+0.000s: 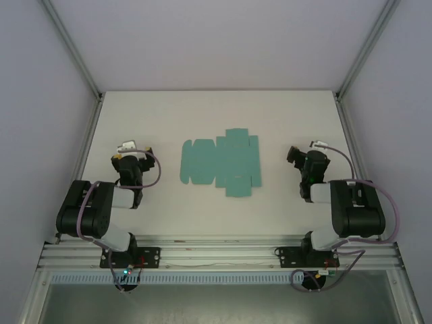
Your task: Assemble paper box
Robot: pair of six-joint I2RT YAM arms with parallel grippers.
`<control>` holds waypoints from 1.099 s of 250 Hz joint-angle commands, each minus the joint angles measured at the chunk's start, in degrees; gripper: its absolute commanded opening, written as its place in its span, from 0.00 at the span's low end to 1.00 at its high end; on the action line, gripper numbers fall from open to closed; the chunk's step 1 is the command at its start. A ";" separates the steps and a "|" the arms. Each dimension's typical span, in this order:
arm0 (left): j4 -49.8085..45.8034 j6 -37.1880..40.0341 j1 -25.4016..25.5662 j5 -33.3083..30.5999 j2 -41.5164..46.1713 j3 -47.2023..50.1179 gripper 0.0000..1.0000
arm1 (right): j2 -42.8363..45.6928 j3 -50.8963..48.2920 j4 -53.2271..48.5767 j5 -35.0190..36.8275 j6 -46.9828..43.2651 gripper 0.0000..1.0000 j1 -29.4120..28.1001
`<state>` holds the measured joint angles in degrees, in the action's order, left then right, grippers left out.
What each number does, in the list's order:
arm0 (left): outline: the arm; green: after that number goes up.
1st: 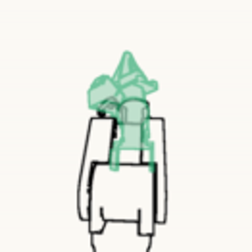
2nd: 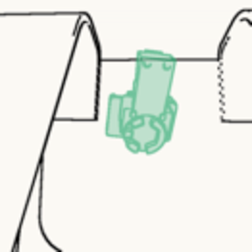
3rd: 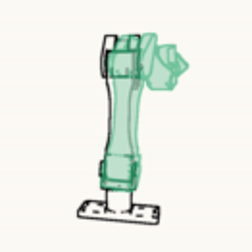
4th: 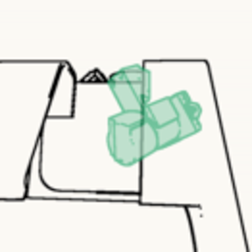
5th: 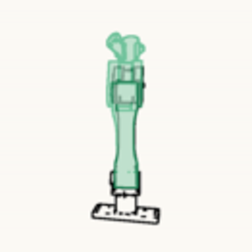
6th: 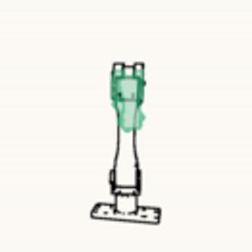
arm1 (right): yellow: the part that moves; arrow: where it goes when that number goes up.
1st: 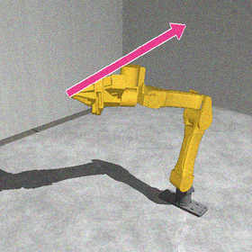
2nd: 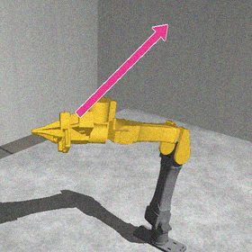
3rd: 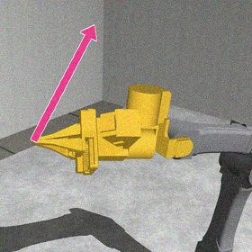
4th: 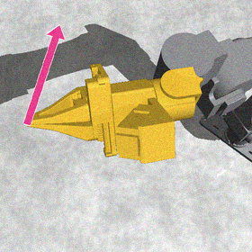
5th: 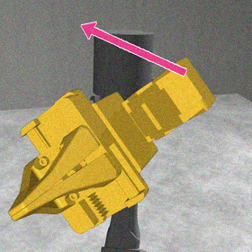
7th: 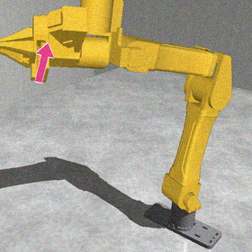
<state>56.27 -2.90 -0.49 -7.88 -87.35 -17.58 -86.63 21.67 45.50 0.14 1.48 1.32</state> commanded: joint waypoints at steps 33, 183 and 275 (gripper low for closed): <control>1.15 0.80 -0.21 0.54 0.73 -0.81 1.00 | 0.90 0.91 1.52 0.27 0.51 1.00 0.01; 1.06 0.81 -0.20 0.58 0.71 -0.80 1.00 | 0.90 0.71 1.64 0.26 0.55 1.00 0.07; -36.88 -8.89 -0.08 2.74 20.76 -13.01 1.00 | 13.72 10.32 -24.60 1.39 2.51 1.00 -1.19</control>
<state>38.54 -4.89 -0.49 -7.81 -72.82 -23.83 -78.37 27.18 33.39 0.14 1.80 1.19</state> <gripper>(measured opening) 0.998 0.997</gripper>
